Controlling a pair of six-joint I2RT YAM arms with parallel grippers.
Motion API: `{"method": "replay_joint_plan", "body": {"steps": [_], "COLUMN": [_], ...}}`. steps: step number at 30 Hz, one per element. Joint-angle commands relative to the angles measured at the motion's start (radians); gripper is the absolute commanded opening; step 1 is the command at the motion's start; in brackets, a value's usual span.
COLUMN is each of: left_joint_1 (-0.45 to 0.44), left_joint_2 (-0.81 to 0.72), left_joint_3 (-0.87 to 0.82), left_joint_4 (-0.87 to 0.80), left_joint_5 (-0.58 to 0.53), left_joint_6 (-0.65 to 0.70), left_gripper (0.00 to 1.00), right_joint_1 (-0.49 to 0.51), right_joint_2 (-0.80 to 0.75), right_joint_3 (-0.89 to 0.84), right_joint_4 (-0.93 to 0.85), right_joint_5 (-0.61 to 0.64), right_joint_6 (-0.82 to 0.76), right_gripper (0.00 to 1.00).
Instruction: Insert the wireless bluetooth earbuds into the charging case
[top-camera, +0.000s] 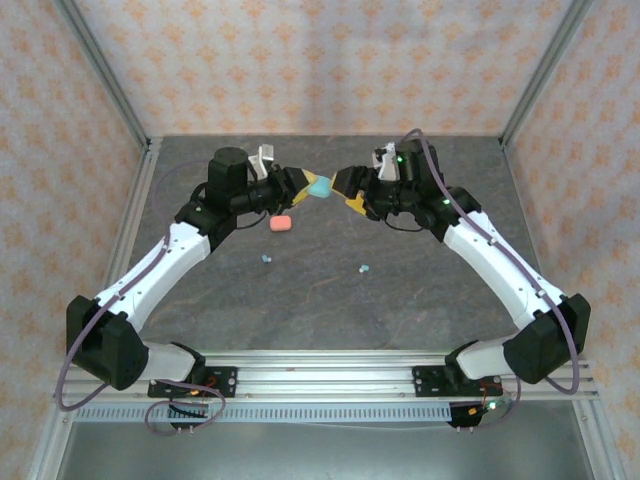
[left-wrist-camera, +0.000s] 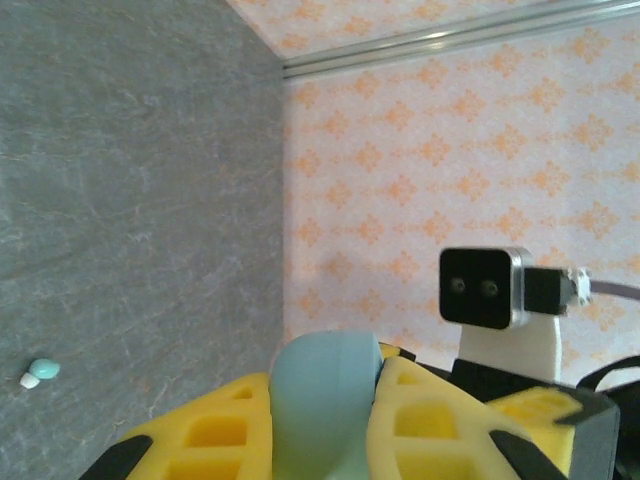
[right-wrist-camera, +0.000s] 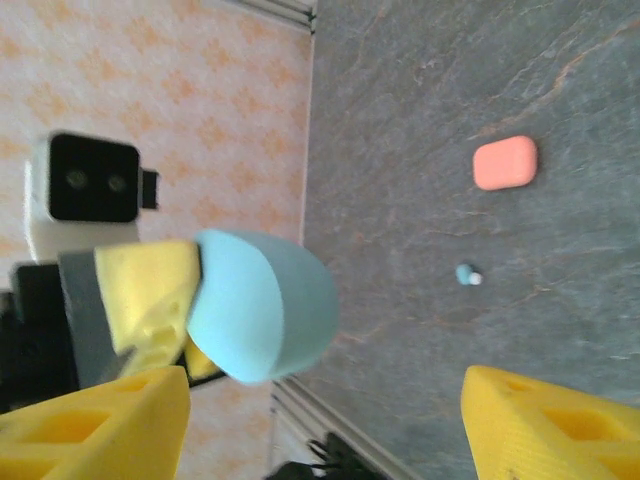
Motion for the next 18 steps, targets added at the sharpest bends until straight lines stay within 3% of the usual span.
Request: {"method": "replay_joint_plan", "body": {"steps": [1, 18], "left_joint_1": [-0.019, -0.046], "left_joint_2": [-0.042, -0.115], "left_joint_3": [0.005, -0.054], "left_joint_4": [0.061, 0.130], "left_joint_5": [-0.032, -0.098], "left_joint_6": [-0.029, -0.121], "left_gripper": [0.06, 0.06], "right_joint_1": [-0.002, 0.021], "right_joint_2": [-0.029, -0.045], "right_joint_3": [-0.035, -0.068], "right_joint_4": [0.154, 0.273], "right_joint_5": [-0.020, -0.070], "right_joint_6": [0.199, 0.312], "right_gripper": [0.71, 0.59]}}
